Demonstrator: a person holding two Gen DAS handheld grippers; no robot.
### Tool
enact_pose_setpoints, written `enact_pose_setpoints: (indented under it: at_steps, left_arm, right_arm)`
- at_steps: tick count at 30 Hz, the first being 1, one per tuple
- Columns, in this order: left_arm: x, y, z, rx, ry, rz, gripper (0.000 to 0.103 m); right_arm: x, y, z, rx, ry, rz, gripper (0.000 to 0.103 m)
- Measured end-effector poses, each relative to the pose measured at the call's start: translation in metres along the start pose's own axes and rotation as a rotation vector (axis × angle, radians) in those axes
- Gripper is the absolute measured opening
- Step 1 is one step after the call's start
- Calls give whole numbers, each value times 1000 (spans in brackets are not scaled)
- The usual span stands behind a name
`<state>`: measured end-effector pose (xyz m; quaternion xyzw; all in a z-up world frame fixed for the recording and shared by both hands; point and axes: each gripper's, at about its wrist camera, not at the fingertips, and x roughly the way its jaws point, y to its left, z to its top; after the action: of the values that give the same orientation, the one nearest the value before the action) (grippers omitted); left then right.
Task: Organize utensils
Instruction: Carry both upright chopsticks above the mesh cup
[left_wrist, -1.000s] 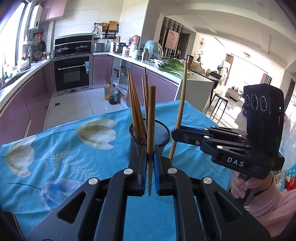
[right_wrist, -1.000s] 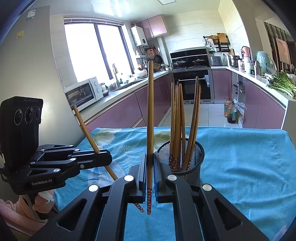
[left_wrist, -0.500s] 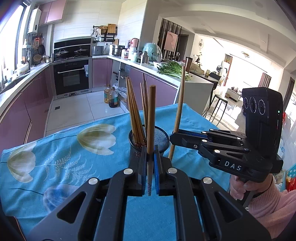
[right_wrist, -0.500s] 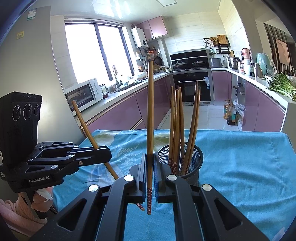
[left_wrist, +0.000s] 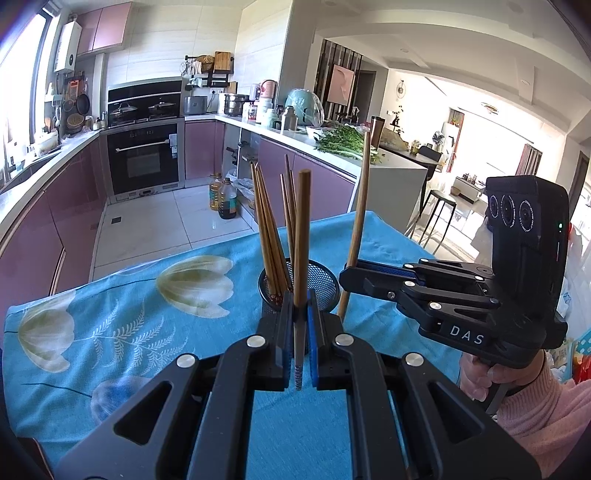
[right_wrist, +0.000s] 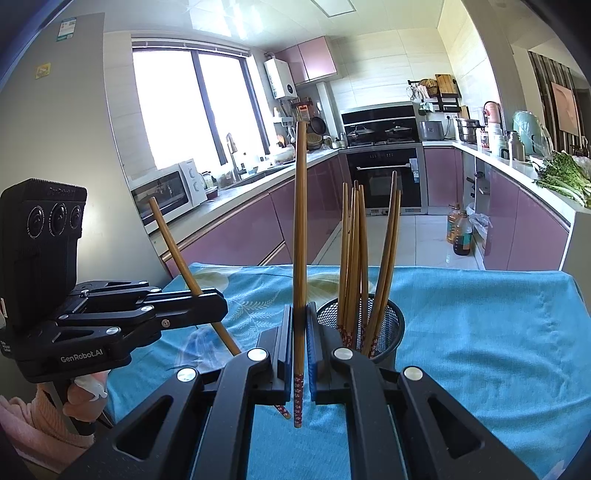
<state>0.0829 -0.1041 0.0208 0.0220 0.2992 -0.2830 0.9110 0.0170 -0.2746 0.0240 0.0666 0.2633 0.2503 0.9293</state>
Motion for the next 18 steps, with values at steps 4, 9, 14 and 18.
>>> enact_pose_setpoints:
  at_steps: [4, 9, 14, 18]
  left_arm:
    - [1, 0, 3, 3, -2, 2, 7]
    - [1, 0, 4, 1, -3, 2, 7]
    - [0, 0, 10, 5, -9, 7, 7]
    - [-1, 1, 14, 9, -18, 10, 7]
  right_arm:
    - [0, 0, 0, -4, -2, 0, 6]
    - [0, 1, 2, -8, -5, 1, 6]
    - [0, 0, 5, -11, -10, 1, 6]
    - [0, 0, 8, -13, -16, -1, 6]
